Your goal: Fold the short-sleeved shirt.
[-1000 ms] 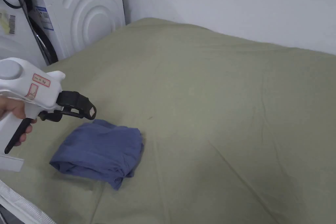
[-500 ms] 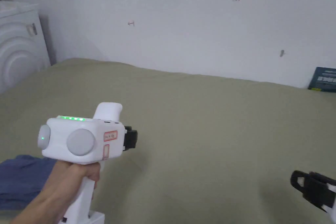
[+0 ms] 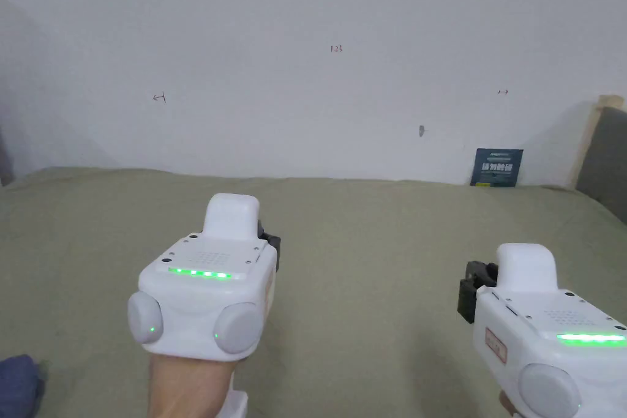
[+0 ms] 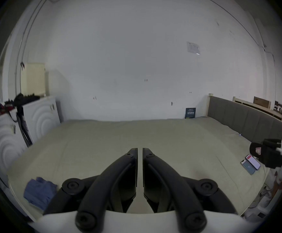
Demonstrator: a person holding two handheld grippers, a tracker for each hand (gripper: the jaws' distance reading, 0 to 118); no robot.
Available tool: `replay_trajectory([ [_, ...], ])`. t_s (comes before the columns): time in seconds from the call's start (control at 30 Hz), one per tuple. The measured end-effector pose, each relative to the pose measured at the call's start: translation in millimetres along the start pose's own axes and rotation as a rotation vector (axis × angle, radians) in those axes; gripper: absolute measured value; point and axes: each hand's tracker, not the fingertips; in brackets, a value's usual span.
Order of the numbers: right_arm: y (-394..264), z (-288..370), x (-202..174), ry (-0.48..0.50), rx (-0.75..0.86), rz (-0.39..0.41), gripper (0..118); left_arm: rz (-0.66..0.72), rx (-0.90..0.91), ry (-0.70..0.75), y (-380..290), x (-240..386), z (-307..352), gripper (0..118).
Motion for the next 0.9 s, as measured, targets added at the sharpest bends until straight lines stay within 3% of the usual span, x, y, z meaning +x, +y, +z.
replay_trajectory([
  [0.17,-2.8,15.5,-3.7,0.004,0.029,-0.009,0,-0.009,0.019,0.008,-7.1,-10.5,15.4,7],
  [0.4,-9.2,25.8,-1.7,-0.025,0.043,0.049,1,0.022,0.014,0.018,-8.0,-24.0,19.7,8],
  [0.47,-9.7,25.8,-1.1,-0.04,0.046,0.044,3,0.022,0.012,0.024,-9.0,-25.0,19.4,22],
  [0.5,-10.4,26.0,-0.7,-0.045,0.052,0.042,18,0.024,0.01,0.021,-9.1,-25.3,18.9,51],
  [0.53,-10.5,26.0,0.1,-0.041,0.052,0.04,43,0.019,-0.003,0.021,-9.1,-25.8,17.3,85],
  [0.57,-8.6,25.3,0.5,-0.042,0.042,0.038,81,0.015,-0.028,0.017,-8.7,-25.7,14.8,110],
  [0.6,-7.1,24.4,0.9,-0.042,0.036,0.027,118,0.015,-0.026,0.009,-9.5,-25.6,15.5,118],
  [0.67,-7.0,30.6,1.6,-0.045,0.096,-0.013,118,0.012,0.003,0.01,-6.5,-24.4,19.1,118],
  [0.77,-2.9,31.3,3.5,-0.051,0.064,0.015,118,-0.003,-0.037,0.079,0.0,-20.3,17.2,118],
  [0.9,-3.8,35.3,1.5,-0.025,0.049,0.017,118,0.083,-0.042,0.011,-4.4,-28.0,29.4,118],
])
